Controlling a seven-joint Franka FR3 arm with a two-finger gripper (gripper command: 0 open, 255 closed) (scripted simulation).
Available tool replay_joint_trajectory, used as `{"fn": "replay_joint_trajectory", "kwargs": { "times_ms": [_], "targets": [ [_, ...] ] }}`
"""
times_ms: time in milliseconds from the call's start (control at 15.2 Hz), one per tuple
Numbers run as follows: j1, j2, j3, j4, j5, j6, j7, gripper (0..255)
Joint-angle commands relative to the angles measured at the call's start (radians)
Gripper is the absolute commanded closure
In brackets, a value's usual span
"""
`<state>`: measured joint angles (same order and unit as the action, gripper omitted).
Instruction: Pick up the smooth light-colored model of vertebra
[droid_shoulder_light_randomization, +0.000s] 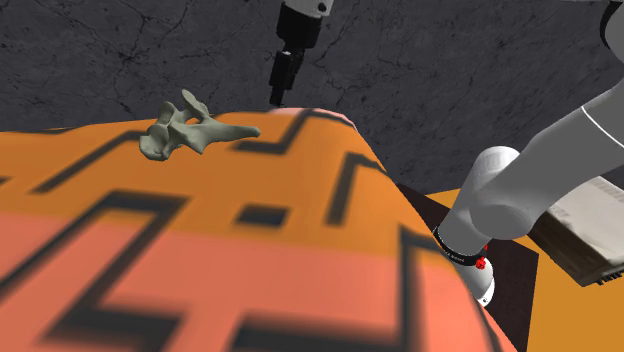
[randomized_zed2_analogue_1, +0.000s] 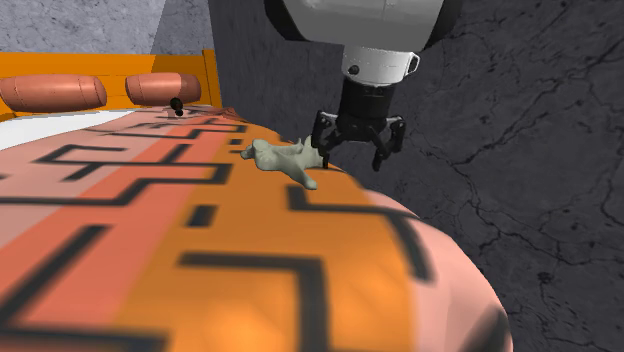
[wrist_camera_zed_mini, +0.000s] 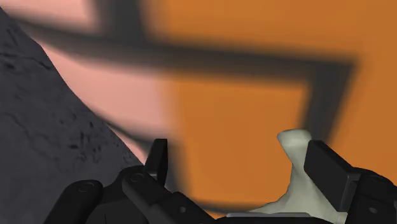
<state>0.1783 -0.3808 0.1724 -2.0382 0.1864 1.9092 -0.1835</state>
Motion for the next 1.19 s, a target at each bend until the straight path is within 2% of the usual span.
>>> {"fn": "replay_joint_trajectory", "kwargs": {
  "times_ms": [0,594,1122],
  "targets": [
    [0.016,0.052,0.028,0.034,-0.004,0.028,0.001,0],
    [0.083,0.266,0.137,0.221,-0.062,0.09,0.021,0],
    [0.085,0.263,0.139,0.116,-0.056,0.192,0.011,0]
  ]
}}
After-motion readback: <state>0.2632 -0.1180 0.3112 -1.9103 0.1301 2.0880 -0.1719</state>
